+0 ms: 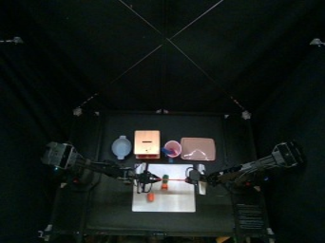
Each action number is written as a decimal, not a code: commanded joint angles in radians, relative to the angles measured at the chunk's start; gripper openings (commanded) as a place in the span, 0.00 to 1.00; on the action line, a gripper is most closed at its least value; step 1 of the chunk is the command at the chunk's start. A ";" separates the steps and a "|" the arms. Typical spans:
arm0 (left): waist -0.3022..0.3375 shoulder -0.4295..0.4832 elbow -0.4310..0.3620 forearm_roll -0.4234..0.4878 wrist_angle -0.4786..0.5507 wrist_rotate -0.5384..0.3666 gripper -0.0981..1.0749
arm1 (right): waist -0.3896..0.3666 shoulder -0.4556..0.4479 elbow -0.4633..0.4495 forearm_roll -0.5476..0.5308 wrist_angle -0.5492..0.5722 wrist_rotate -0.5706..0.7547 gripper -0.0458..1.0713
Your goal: Drop knife
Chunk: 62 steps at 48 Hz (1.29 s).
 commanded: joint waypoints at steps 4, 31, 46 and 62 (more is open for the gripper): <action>0.002 -0.018 -0.009 0.003 -0.011 0.003 0.45 | -0.003 -0.021 -0.005 0.002 0.009 0.002 0.24; 0.005 -0.025 0.009 -0.021 -0.156 0.000 0.74 | -0.008 -0.049 -0.012 0.035 0.048 0.014 0.24; 0.005 -0.040 0.049 -0.049 -0.267 0.002 0.75 | -0.032 -0.161 -0.012 0.282 0.133 0.025 0.24; 0.015 -0.040 0.078 -0.074 -0.331 0.008 0.75 | -0.066 -0.233 0.009 0.629 0.236 0.204 0.25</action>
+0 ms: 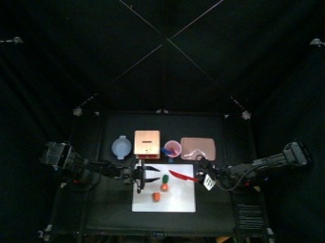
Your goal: Drop knife
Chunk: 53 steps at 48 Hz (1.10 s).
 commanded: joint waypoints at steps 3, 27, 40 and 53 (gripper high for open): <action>0.012 -0.018 -0.009 0.000 -0.021 0.003 0.75 | -0.005 -0.017 -0.008 0.043 0.031 0.086 0.25; 0.023 -0.023 -0.008 0.021 -0.023 0.003 0.75 | 0.015 -0.020 -0.020 0.055 0.204 0.535 0.28; 0.023 -0.023 -0.003 0.023 -0.021 0.003 0.75 | 0.009 0.023 0.005 0.063 0.138 0.552 0.34; 0.025 -0.023 0.000 0.023 -0.023 0.002 0.75 | 0.023 0.063 0.063 0.132 0.000 0.607 0.51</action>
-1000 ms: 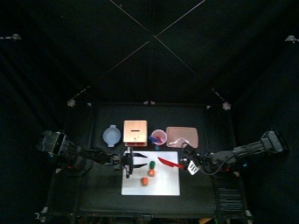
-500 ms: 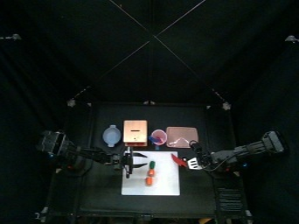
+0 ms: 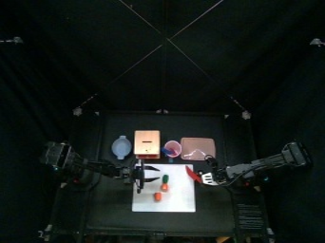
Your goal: Drop knife
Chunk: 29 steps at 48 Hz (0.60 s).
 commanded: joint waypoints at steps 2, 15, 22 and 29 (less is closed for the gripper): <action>0.003 -0.017 -0.006 0.002 -0.009 0.000 0.75 | 0.011 0.018 0.011 0.020 -0.067 0.023 0.53; 0.011 -0.018 0.014 0.000 -0.011 0.000 0.75 | 0.023 0.121 0.012 0.052 -0.252 0.031 0.66; 0.014 -0.020 0.025 0.000 -0.009 0.000 0.75 | 0.038 0.181 -0.005 0.061 -0.313 0.028 0.67; 0.014 -0.029 0.029 0.002 -0.011 0.000 0.75 | 0.046 0.207 -0.005 0.064 -0.314 0.031 0.67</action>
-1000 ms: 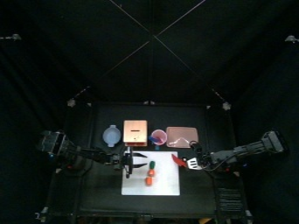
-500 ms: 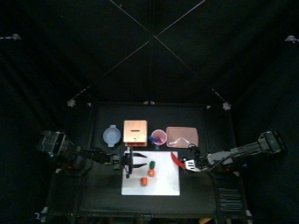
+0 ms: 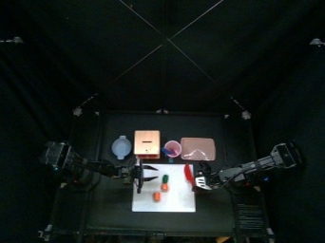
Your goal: Drop knife
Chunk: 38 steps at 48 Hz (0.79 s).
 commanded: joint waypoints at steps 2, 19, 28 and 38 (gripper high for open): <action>0.003 -0.023 -0.006 0.000 -0.011 0.002 0.75 | 0.005 0.005 -0.023 0.003 -0.009 0.000 0.67; 0.003 -0.032 -0.009 0.002 -0.011 0.002 0.75 | 0.058 0.094 -0.084 0.000 0.035 -0.002 0.67; 0.000 -0.032 -0.015 0.002 -0.011 0.003 0.75 | 0.089 0.118 -0.137 -0.028 0.051 -0.015 0.67; 0.000 -0.032 -0.023 0.012 -0.011 0.003 0.75 | 0.138 0.164 -0.189 -0.123 0.112 -0.006 0.76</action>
